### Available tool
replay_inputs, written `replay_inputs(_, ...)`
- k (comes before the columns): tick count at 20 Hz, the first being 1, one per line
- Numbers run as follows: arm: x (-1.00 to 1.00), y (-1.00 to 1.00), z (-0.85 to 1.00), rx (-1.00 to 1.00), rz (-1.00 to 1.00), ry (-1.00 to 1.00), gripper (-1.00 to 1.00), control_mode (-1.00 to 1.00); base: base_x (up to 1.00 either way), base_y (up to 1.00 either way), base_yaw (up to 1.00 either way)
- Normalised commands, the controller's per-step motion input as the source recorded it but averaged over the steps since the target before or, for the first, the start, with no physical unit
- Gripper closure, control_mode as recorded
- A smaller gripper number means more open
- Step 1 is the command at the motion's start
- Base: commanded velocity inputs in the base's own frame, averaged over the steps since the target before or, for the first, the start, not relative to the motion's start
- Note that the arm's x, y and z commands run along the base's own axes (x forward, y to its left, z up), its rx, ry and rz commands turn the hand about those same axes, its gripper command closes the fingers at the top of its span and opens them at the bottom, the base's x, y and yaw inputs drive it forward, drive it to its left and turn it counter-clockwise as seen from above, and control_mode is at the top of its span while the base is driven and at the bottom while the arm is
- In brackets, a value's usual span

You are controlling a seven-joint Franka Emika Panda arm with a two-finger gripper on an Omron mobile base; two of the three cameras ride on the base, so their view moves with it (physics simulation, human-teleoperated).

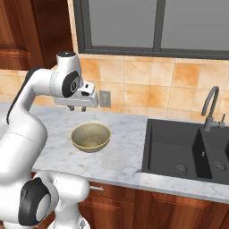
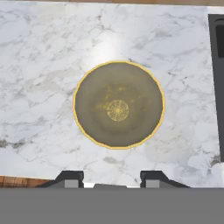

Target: Gather the eggs and milk located in the vicinity of the sink area and place them right next to the bowl.

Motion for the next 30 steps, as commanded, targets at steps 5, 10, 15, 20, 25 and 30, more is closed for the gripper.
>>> replay_inputs(5, -0.02, 0.00, -0.08, 0.00, 0.00, 0.01, -1.00, -1.00, 0.00, 0.00, 0.00)
replay_inputs(10, -0.37, 0.12, -0.10, 0.00, 0.00, 0.00, -1.00, -1.00, 0.00, 0.00, 0.00)
replay_inputs(15, -0.38, 0.00, 0.00, 0.00, -0.01, 0.00, -1.00, -1.00, 0.00, 0.00, 0.00)
replay_inputs(20, 0.00, 0.00, 0.00, 0.00, 0.00, 0.00, -1.00, -1.00, 0.00, 0.00, 0.00)
replay_inputs(25, 0.00, 0.00, 0.00, 0.00, 0.00, 0.00, -1.00, 1.00, -0.28, 0.00, -0.05)
replay_inputs(30, 0.00, 0.00, 0.00, 0.00, 0.00, 0.00, -1.00, 1.00, -0.76, 0.28, -0.56)
